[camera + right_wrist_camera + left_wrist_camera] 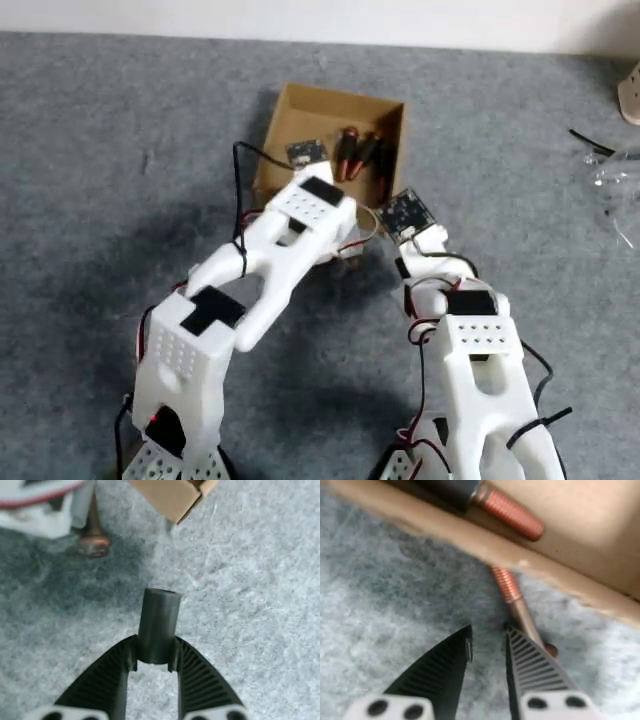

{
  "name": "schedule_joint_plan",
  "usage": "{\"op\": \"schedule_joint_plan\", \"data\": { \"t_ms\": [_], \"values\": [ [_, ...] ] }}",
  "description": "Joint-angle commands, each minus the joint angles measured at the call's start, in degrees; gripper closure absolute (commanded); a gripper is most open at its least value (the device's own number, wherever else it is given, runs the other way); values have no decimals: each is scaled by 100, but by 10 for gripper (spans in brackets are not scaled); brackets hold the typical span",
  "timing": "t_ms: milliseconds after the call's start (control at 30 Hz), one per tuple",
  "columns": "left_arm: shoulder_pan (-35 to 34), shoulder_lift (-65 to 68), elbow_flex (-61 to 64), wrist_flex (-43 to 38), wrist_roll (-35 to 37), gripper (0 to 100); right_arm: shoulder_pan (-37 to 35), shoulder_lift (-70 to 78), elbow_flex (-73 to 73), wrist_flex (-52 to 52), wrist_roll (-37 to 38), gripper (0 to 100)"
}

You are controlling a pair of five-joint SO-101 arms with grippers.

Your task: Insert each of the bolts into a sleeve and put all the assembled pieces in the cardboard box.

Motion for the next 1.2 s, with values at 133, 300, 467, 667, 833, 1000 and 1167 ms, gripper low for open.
{"op": "schedule_joint_plan", "data": {
  "t_ms": [133,300,467,667,833,1000,1167],
  "values": [
    [242,-92,-1552,1055,35,885,75,-198,-57,-163,-79,994],
    [303,22,-1666,1037,62,885,75,-251,497,-831,-79,994],
    [224,488,-1631,853,396,885,75,-251,1007,-1209,-62,994],
    [224,716,-1640,826,413,885,75,-251,1042,-1226,-70,994],
    [215,752,-1587,791,413,885,75,-251,1086,-1516,-79,994],
    [215,752,-1622,826,413,885,75,-251,1305,-1771,-79,994],
    [233,927,-1543,826,413,885,57,-251,1332,-1798,-79,994]
  ]
}}
